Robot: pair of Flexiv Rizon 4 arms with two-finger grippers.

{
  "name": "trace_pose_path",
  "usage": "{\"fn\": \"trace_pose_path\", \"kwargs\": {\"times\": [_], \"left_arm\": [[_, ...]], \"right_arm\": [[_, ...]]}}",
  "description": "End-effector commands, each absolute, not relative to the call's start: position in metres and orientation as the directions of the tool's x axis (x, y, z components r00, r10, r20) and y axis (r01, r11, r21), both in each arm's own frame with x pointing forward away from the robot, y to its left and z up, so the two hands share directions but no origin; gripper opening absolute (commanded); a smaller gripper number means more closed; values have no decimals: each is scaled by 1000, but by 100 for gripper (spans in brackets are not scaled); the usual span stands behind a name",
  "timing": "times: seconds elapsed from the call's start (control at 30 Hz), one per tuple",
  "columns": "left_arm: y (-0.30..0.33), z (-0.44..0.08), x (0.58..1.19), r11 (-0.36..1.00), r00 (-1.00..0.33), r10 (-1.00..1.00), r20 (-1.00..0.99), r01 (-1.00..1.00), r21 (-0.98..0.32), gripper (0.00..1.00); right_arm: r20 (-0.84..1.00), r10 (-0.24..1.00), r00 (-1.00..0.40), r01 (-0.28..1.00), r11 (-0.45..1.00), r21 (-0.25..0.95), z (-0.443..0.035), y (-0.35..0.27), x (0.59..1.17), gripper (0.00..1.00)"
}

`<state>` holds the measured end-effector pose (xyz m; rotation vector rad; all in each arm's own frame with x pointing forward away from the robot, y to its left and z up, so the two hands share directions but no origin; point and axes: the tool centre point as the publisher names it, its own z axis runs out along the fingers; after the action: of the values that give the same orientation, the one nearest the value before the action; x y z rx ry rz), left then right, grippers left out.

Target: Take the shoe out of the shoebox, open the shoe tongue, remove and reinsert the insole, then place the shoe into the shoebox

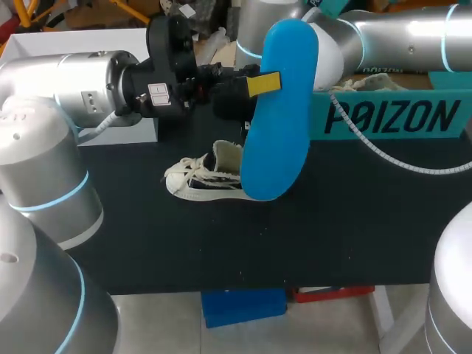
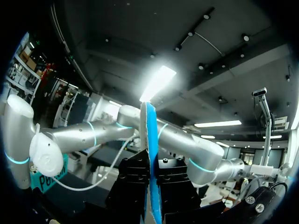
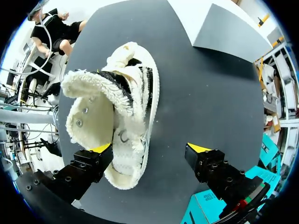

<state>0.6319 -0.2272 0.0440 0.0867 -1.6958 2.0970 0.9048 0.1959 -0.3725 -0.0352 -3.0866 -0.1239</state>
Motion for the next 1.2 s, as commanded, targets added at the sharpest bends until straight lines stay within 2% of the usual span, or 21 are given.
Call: {"fn": "trace_pose_path", "kwargs": {"times": [0.03,0.37,0.4,0.43,0.5,0.53,0.6,1.2], "left_arm": [[-229,43,631,-154,-903,292,317,-371,-916,0],[-229,43,631,-154,-903,292,317,-371,-916,0],[-229,43,631,-154,-903,292,317,-371,-916,0],[-229,43,631,-154,-903,292,317,-371,-916,0],[-229,43,631,-154,-903,292,317,-371,-916,0],[-229,43,631,-154,-903,292,317,-371,-916,0],[-229,43,631,-154,-903,292,317,-371,-916,0],[-229,43,631,-154,-903,292,317,-371,-916,0]], "right_arm": [[48,27,-998,23,997,-77,-384,208,904,100],[55,55,-997,53,998,-22,-405,213,906,100],[53,61,-997,60,998,-12,-406,213,905,96],[55,64,-996,64,998,-6,-409,211,905,50],[57,66,-996,66,998,0,-412,210,904,31],[58,68,-996,68,998,0,-413,209,903,26],[66,68,-996,68,998,0,-414,209,901,0],[97,76,-992,77,997,6,-421,209,897,0]]}}
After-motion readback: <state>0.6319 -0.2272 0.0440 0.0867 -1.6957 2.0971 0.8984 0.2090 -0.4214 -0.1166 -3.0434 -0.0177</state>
